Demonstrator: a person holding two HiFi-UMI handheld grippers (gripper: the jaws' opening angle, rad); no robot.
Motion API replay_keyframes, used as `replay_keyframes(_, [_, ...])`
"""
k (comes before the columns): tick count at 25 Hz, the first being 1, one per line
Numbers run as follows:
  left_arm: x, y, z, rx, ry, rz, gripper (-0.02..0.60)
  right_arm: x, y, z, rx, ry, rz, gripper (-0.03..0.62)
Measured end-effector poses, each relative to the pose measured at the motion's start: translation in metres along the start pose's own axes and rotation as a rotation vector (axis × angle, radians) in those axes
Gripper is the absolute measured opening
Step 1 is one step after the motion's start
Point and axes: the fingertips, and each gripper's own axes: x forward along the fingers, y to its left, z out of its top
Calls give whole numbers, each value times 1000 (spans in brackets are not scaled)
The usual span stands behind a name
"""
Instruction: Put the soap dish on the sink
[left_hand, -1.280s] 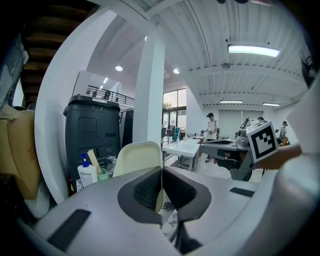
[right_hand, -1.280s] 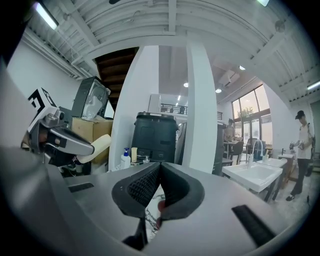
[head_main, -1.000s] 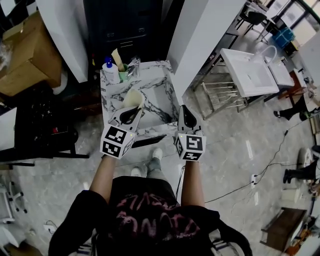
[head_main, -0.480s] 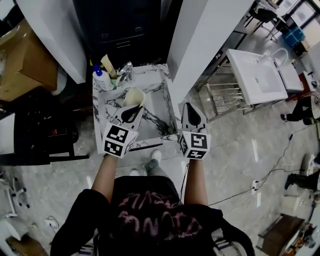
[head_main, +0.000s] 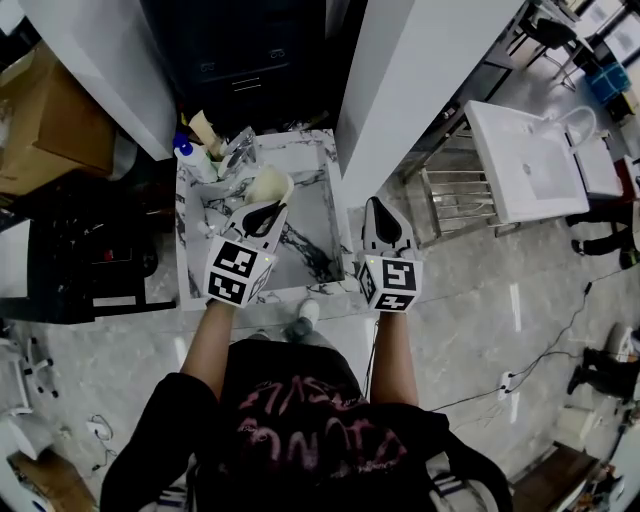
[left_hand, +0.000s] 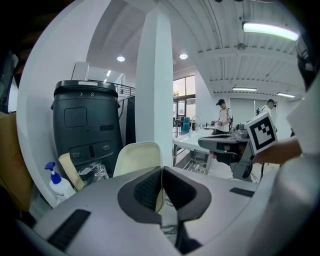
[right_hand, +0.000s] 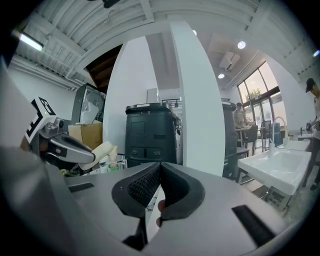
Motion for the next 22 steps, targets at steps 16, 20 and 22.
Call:
replay_keyframes(16, [59, 32, 18, 17, -7, 17, 25, 36, -29, 7, 12, -5, 30, 14])
replay_keyframes(20, [76, 47, 11, 16, 8, 29, 25, 51, -31, 6, 1, 6, 30, 14])
replay_keyframes(22, [85, 52, 5, 5, 21, 27, 25, 57, -31, 4, -5, 13, 33, 14])
